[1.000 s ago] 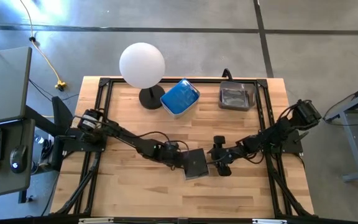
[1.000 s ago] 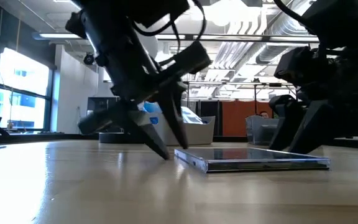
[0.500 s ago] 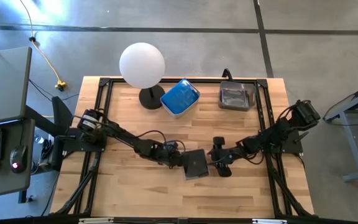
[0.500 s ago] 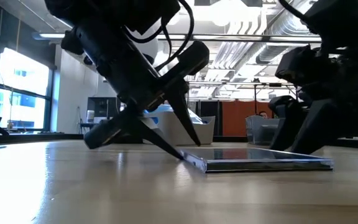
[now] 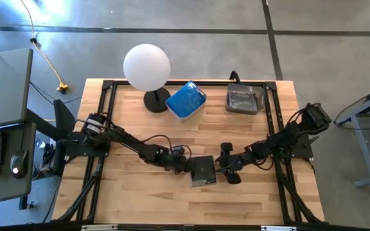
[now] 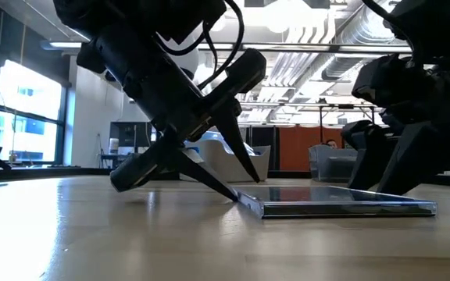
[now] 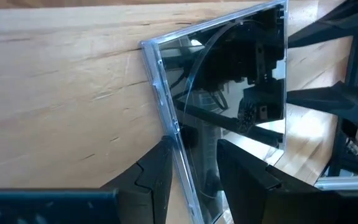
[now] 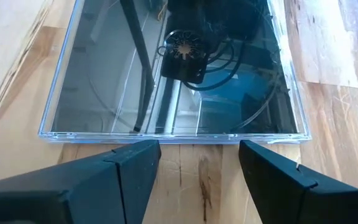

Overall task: Pick & place jewel cases by type
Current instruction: Put the black CD case into the black bin

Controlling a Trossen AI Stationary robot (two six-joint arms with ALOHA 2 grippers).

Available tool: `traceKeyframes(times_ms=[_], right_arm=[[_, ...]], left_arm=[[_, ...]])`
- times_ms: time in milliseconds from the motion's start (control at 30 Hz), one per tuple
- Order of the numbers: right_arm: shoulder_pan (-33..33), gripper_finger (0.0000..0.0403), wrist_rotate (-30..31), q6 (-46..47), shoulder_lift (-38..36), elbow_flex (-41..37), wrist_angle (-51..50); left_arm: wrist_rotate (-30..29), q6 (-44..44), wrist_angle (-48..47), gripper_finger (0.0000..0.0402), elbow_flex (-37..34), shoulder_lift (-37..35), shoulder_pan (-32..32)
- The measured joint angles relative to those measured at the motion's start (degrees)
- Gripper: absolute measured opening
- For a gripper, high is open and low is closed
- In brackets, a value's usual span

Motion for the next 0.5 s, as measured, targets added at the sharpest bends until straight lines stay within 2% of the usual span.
traceKeyframes(times_ms=[233, 500], right_arm=[[0.0, 0.0220, 0.7, 1.1, 0.0, 0.1, -0.6], [0.0, 0.0220, 1.0, 1.3, 0.0, 0.2, -0.9]], left_arm=[[-0.3, 5.4, -1.3, 0.0124, 0.0, -2.9, 0.7], [-1.1, 6.7, -1.7, 0.0124, 0.0, -4.1, 0.8]])
